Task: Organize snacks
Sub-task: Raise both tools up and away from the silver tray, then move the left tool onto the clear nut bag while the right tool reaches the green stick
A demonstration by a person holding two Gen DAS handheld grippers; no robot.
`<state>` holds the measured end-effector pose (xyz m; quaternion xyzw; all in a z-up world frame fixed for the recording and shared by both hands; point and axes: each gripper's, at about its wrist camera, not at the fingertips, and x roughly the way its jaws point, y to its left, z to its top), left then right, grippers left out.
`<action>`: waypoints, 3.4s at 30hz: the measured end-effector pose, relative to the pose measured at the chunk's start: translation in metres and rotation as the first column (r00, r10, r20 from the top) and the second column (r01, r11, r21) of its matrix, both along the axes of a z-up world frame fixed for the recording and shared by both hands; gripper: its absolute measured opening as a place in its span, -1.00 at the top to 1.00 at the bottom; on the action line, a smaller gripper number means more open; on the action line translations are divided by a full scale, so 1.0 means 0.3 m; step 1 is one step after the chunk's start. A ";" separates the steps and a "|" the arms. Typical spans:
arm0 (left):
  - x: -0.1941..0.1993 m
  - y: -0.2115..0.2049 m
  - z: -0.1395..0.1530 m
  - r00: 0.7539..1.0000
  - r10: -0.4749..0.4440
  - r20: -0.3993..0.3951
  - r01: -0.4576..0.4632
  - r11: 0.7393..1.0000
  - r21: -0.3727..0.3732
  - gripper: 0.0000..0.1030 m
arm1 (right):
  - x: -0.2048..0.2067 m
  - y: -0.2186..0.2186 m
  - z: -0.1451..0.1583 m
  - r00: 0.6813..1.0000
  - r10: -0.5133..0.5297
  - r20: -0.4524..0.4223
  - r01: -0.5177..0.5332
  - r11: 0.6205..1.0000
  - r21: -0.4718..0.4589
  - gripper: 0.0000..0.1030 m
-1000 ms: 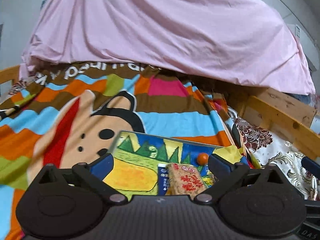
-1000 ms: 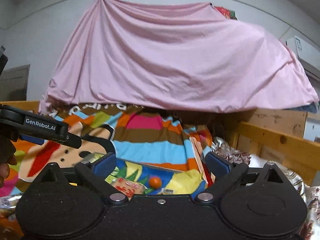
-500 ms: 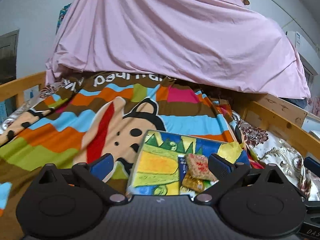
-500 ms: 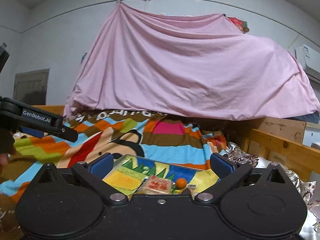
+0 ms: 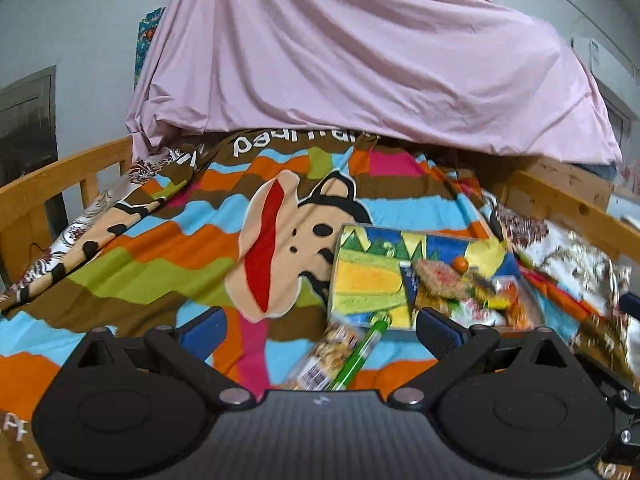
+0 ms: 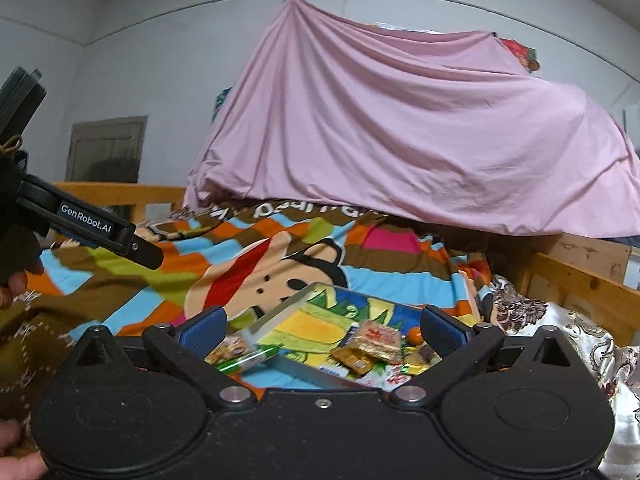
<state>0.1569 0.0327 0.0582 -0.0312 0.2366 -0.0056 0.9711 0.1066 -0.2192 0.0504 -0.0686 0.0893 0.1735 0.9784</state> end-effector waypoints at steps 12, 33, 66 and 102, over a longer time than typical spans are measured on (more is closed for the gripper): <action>-0.032 0.081 -0.109 0.999 -0.013 -0.041 0.014 1.000 0.020 -0.99 | -0.022 0.119 -0.102 0.994 0.048 -0.093 -0.055 0.995 -0.078 -0.99; 0.020 0.100 -0.236 0.996 -0.084 -0.010 0.084 0.974 0.210 -0.99 | 0.081 0.181 -0.237 0.974 0.034 -0.223 -0.063 0.991 -0.121 -0.99; 0.318 0.078 -0.409 0.957 -0.202 -0.208 0.255 0.927 0.275 -1.00 | 0.374 0.377 -0.339 0.961 0.061 -0.270 -0.109 0.980 -0.164 -0.99; 0.445 0.123 -0.415 0.892 -0.328 -0.312 0.386 0.910 0.148 -0.99 | 0.511 0.396 -0.406 0.965 0.045 -0.257 -0.148 0.905 -0.399 -0.99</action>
